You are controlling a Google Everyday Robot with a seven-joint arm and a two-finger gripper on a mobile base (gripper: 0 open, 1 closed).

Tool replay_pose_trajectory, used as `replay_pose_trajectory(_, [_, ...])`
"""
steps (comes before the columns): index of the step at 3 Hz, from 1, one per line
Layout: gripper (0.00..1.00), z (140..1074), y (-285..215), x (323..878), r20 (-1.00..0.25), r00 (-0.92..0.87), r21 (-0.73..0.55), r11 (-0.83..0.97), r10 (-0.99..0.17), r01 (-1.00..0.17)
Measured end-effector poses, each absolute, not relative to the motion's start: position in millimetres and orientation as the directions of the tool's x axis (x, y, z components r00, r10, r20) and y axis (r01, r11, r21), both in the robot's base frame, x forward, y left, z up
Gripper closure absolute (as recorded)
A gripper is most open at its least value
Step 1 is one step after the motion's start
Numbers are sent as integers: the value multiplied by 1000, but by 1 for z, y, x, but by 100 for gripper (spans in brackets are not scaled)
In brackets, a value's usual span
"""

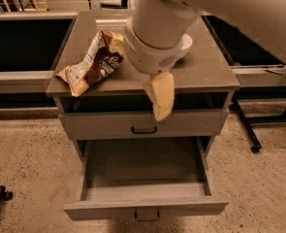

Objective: Place brown chip bag into middle drawer

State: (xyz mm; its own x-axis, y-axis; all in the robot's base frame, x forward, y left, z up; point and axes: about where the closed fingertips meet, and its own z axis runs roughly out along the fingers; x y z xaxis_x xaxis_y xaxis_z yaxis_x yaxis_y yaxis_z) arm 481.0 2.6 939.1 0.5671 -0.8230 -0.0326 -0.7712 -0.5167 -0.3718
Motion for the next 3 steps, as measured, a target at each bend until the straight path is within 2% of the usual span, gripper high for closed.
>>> replay_pose_trajectory(2, [0, 907, 78, 620, 181, 675, -406, -679, -715, -611])
replay_pose_trajectory(3, [0, 887, 97, 647, 240, 723, -419, -741, -648, -525])
